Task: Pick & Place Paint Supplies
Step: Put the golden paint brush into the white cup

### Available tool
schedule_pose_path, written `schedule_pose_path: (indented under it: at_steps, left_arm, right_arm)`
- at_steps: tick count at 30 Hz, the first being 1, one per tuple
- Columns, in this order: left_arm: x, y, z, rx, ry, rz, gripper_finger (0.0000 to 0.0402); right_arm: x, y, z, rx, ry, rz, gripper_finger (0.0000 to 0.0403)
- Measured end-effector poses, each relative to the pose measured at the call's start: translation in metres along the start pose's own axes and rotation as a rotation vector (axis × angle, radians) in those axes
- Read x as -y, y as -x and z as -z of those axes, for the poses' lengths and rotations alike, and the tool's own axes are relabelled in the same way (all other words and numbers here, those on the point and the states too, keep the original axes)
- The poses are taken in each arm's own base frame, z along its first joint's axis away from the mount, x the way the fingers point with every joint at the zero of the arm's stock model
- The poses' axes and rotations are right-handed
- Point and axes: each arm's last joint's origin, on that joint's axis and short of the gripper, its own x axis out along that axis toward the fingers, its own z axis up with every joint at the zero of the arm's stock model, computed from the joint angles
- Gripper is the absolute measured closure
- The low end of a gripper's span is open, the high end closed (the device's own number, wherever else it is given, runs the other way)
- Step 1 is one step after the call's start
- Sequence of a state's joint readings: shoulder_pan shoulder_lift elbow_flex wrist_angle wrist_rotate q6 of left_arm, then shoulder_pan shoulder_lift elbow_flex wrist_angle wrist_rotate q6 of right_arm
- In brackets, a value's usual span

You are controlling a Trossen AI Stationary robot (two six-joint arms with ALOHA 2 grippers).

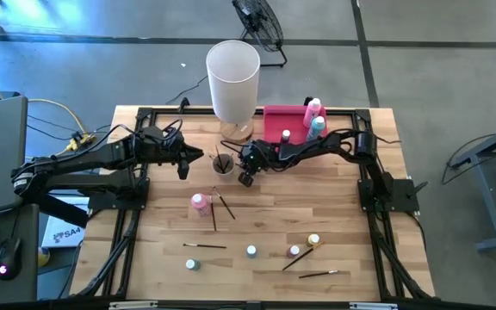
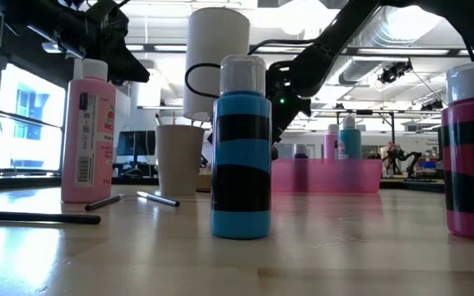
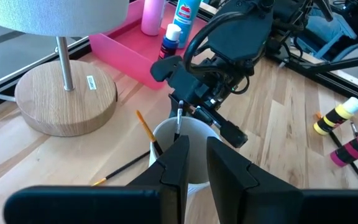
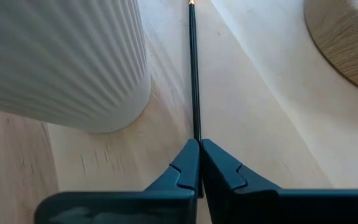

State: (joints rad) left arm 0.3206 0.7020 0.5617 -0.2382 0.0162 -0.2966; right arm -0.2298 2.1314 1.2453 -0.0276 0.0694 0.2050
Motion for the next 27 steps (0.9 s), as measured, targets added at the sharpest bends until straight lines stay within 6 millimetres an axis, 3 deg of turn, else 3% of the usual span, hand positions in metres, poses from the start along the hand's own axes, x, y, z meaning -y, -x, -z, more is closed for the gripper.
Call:
schedule_pose_path:
  at_steps: [14,27]
  left_arm:
    - [0.0,0.0,0.0,0.0,0.0,0.0,0.0348]
    - [0.0,0.0,0.0,0.001,-0.003,-0.002,0.0348]
  right_arm:
    - [-0.001,0.008,0.006,-0.066,0.023,-0.063,0.0399]
    - [0.007,0.045,0.045,-0.078,0.021,-0.118,0.0399]
